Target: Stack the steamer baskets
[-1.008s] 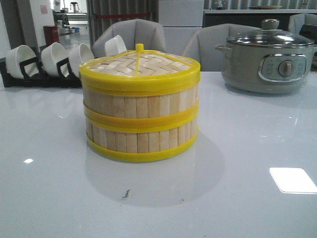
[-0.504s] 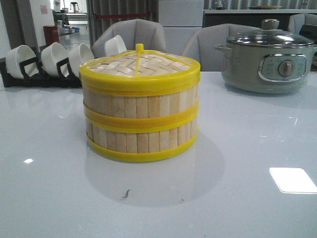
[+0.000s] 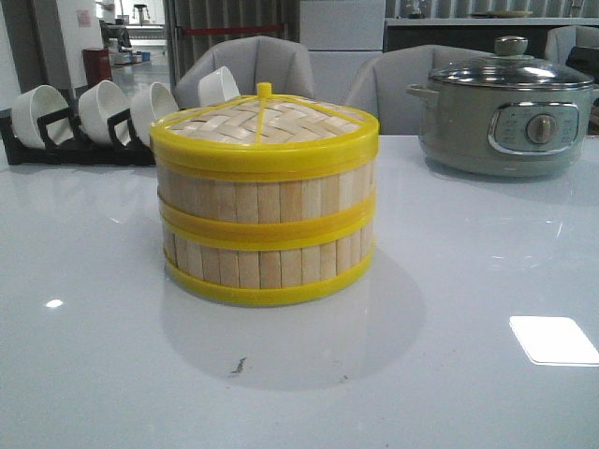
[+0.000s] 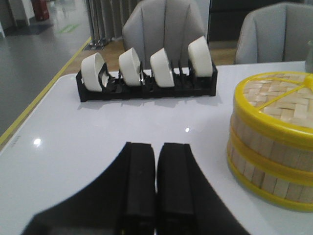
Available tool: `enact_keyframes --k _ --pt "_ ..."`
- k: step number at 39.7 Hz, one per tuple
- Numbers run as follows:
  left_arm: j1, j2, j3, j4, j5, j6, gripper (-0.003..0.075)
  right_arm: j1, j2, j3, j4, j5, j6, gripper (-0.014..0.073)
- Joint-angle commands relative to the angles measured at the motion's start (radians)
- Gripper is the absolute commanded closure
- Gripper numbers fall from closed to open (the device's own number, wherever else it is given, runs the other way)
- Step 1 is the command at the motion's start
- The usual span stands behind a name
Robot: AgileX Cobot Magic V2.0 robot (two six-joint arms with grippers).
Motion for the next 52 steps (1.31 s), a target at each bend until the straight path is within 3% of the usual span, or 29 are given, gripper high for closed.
enact_keyframes --k 1,7,19,52 --pt "0.001 -0.062 0.061 -0.049 -0.171 0.0 0.0637 -0.006 0.008 -0.03 -0.015 -0.092 -0.01 0.0549" --pt "0.001 -0.172 0.203 -0.1 -0.258 0.0 0.0637 -0.006 0.008 -0.03 -0.015 -0.092 -0.01 0.0549" --pt "0.001 -0.307 0.343 -0.136 -0.285 0.0 0.0637 -0.006 0.008 -0.03 -0.015 -0.092 -0.01 0.0549" --pt "0.001 -0.307 0.352 -0.084 -0.352 0.0 0.0637 -0.006 0.008 -0.03 -0.015 -0.091 -0.01 0.0549"
